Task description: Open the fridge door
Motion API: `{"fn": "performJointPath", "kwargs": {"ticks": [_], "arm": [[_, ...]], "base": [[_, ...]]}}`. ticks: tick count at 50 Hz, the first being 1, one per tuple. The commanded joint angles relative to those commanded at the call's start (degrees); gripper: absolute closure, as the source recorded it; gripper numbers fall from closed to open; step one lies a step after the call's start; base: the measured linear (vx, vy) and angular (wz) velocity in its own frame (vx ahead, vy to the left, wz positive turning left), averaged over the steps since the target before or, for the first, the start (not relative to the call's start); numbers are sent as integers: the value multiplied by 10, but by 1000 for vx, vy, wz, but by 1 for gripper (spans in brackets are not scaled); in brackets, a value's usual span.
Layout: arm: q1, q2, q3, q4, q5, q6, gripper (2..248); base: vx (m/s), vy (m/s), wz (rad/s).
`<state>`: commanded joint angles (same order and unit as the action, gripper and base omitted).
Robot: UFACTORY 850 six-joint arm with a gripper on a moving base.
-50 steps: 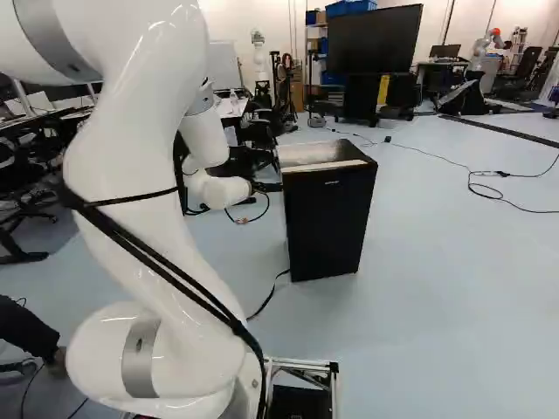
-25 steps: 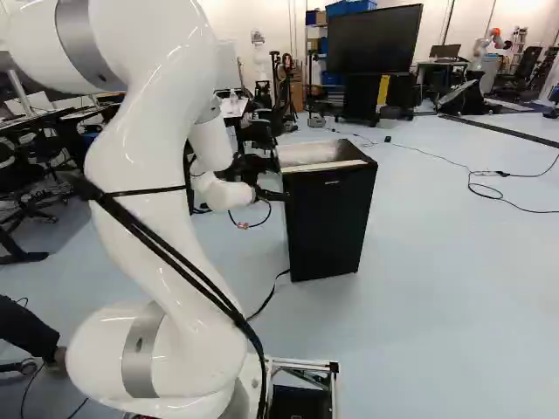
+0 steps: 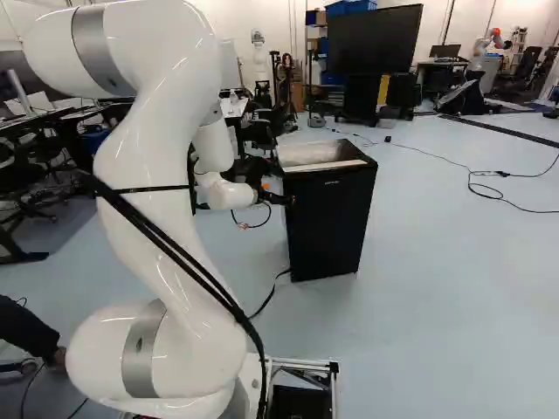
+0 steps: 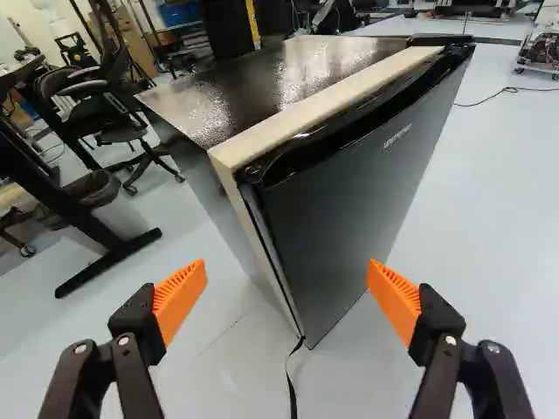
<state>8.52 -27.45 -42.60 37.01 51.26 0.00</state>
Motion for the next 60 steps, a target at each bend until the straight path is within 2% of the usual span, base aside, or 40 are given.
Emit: {"fn": "performJointPath", "kwargs": {"ticks": [23, 60], "arm": [[1, -23, -32, 5, 1, 0, 3], [-9, -53, -74, 41, 1, 0, 3]], "base": [[0, 0, 0], [0, 0, 0]]}}
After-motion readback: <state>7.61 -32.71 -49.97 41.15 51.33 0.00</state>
